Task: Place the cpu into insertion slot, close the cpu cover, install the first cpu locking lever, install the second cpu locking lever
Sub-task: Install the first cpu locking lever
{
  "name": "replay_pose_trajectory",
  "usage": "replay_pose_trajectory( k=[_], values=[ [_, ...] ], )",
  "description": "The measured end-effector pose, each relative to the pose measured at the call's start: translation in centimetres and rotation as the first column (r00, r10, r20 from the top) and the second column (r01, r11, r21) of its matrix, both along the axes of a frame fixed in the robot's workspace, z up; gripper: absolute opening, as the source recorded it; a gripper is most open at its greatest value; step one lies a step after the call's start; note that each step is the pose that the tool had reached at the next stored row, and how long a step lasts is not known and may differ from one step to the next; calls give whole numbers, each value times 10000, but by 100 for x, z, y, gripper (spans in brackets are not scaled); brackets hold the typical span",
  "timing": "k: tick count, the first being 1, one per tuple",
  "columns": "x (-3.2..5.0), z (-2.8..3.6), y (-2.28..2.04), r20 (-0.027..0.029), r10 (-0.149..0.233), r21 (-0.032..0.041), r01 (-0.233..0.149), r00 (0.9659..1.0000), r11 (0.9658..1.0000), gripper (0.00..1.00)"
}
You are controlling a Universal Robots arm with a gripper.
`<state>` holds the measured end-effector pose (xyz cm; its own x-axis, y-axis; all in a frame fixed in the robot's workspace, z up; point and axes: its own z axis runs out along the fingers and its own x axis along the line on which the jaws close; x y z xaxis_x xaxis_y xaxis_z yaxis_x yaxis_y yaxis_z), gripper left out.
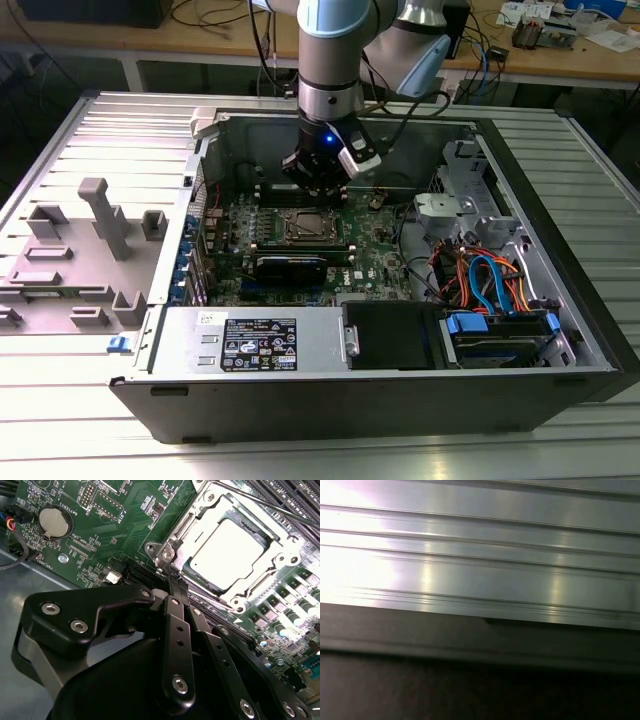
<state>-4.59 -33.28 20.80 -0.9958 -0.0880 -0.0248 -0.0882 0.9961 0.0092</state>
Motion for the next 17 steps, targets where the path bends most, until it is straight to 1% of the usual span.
replay_pose_trajectory(
  k=[7, 17],
  values=[
    [0, 3, -1, -1, -1, -2, 1, 10000, 10000, 11],
    [1, -19, -16, -2, 0, -15, 0, 10000, 10000, 11]
  ],
)
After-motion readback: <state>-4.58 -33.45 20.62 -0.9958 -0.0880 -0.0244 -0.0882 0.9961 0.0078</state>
